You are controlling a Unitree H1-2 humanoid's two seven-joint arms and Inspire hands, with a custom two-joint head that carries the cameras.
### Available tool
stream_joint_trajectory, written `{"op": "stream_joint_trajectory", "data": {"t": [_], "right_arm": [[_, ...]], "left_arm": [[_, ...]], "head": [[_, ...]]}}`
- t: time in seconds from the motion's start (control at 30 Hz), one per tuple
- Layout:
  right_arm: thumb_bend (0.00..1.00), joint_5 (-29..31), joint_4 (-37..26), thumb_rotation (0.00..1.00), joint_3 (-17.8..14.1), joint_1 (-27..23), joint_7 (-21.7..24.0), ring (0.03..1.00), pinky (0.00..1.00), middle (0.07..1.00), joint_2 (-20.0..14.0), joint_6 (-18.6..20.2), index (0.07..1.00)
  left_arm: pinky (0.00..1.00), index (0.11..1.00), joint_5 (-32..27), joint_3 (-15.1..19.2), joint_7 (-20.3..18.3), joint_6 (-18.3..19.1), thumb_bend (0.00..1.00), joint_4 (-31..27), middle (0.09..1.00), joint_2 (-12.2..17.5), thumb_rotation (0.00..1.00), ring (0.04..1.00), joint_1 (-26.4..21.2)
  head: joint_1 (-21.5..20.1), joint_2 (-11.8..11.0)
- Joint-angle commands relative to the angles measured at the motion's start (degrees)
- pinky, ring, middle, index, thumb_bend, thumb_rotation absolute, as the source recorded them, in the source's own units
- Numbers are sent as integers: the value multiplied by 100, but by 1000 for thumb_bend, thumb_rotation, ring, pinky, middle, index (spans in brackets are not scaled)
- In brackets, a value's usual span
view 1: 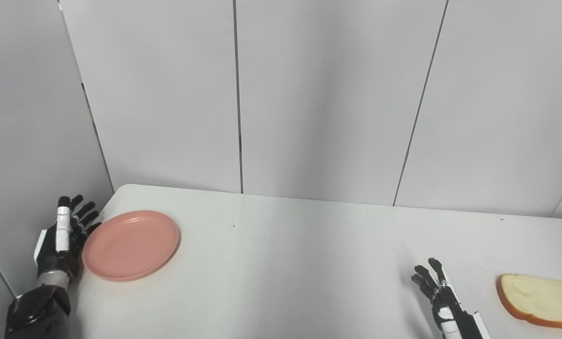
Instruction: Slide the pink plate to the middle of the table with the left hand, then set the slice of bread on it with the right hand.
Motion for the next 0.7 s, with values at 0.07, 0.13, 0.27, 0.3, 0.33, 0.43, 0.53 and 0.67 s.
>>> {"op": "stream_joint_trajectory", "data": {"t": [0.07, 0.13, 0.27, 0.3, 0.33, 0.43, 0.53, 0.67], "right_arm": [[841, 33, 458, 1000, 141, 655, -35, 898, 960, 914, 217, 60, 983], [852, 43, 449, 1000, 141, 660, -31, 896, 962, 913, 226, 57, 981], [861, 56, 419, 1000, 145, 683, -25, 890, 951, 910, 235, 64, 975], [861, 55, 409, 1000, 144, 688, -28, 889, 947, 908, 238, 72, 975], [860, 54, 406, 1000, 145, 692, -28, 887, 943, 908, 239, 68, 975], [848, 60, 415, 1000, 149, 699, -21, 886, 938, 908, 237, 47, 974], [854, 56, 430, 996, 151, 700, -22, 884, 935, 906, 237, 43, 970], [862, 18, 424, 994, 168, 710, -25, 877, 928, 901, 231, 45, 967]], "left_arm": [[771, 843, 100, -83, 65, -170, 861, 179, 832, 71, 903, 845, -384], [782, 842, 85, -102, 48, -167, 853, 235, 834, 40, 907, 842, -397], [791, 846, 66, -126, 15, -168, 857, 306, 842, -28, 897, 843, -414], [783, 841, 72, -134, 26, -173, 865, 323, 837, -41, 891, 839, -419], [776, 840, 89, -157, 21, -185, 870, 324, 836, -57, 890, 837, -417], [763, 854, 76, -201, -43, -179, 861, 254, 849, -104, 901, 842, -399], [761, 855, 64, -256, -69, -128, 861, 112, 855, -166, 907, 842, -375], [742, 855, 63, -327, -111, -69, 871, -83, 849, -244, 905, 839, -338]], "head": [[-12, 40], [-24, 52], [-37, 71], [-37, 71], [-44, 81], [-51, 87], [-80, 84], [-119, 94]]}}
